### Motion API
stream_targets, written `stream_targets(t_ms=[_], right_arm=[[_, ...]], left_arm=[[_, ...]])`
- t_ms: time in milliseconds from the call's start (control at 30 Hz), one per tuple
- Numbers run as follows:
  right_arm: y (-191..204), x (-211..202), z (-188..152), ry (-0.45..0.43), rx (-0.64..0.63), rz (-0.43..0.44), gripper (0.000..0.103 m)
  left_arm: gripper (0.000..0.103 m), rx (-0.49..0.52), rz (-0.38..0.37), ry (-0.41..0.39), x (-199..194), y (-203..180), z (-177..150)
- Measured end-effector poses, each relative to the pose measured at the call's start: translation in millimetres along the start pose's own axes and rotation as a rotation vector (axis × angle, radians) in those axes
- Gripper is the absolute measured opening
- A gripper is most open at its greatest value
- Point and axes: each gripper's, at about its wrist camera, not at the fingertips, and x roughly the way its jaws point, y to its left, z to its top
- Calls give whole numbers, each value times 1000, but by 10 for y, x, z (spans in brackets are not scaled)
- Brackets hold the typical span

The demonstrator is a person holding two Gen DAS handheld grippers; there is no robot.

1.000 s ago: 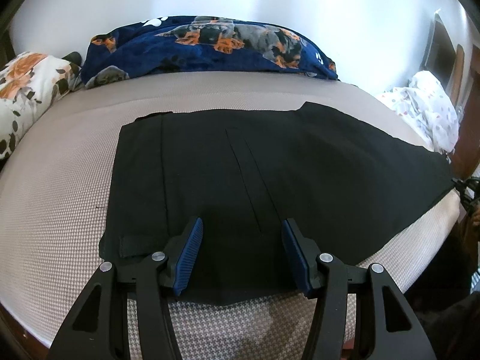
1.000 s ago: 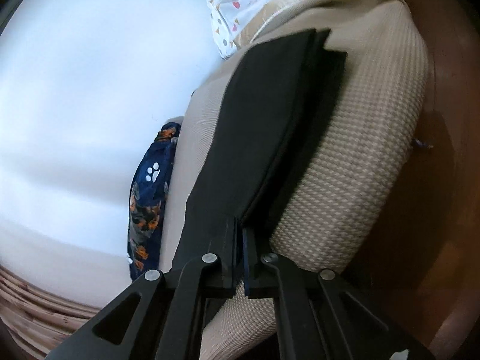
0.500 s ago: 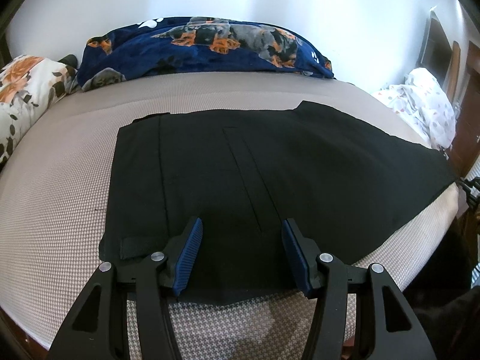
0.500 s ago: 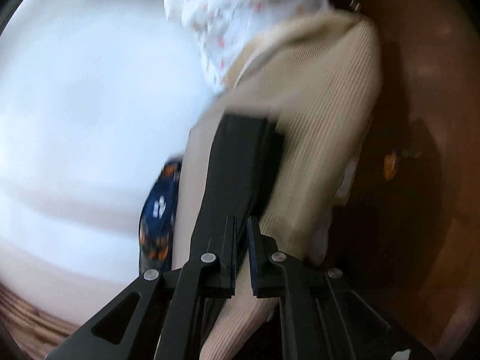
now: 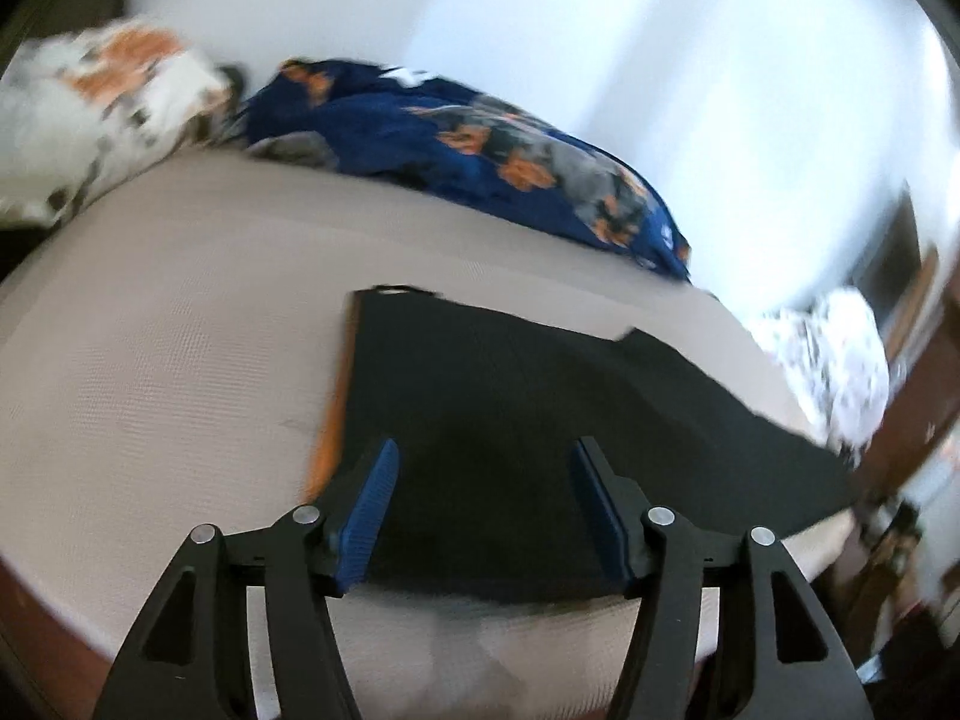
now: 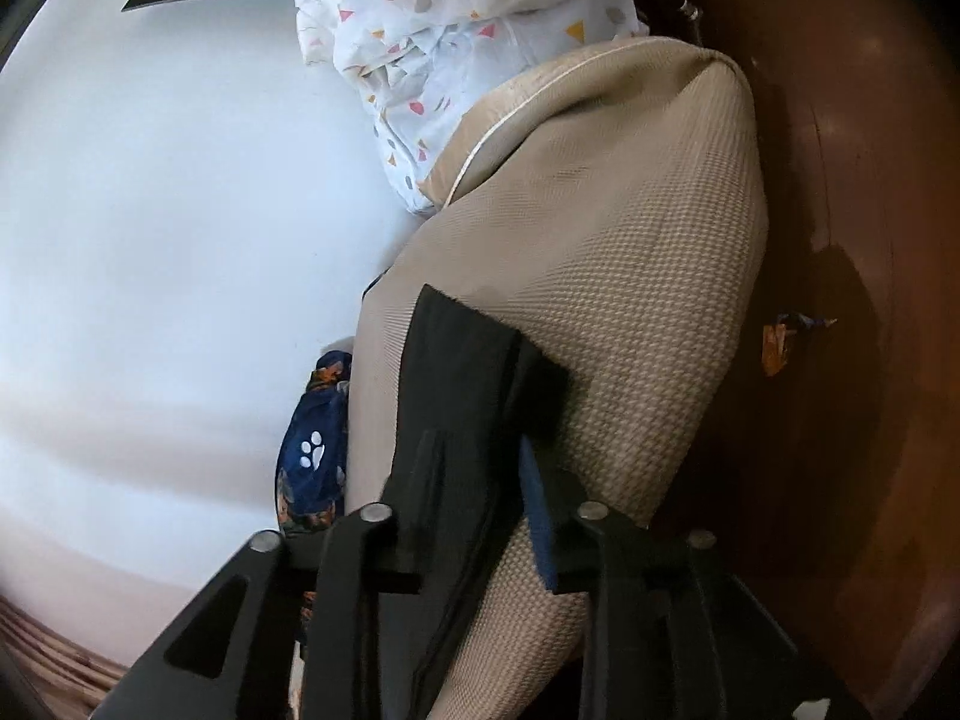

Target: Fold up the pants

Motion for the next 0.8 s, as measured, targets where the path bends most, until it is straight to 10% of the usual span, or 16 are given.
stream_targets(t_ms=[433,500,533,800], right_arm=[[71,24,-82,-22,-9,-59,45],[90,32,-99,-15,-14,-61,46],[100,33,-110,-14,-18,-63,46],[98,63,-172,-3,-26,-63,47]], left_arm=[[60,-151,-137,251,134,365,-324],[47,-152,-140,235,153,342,-320],[23,-159,-142,239,165,344,-315],[18,-73,-52,174,116,71,-242]])
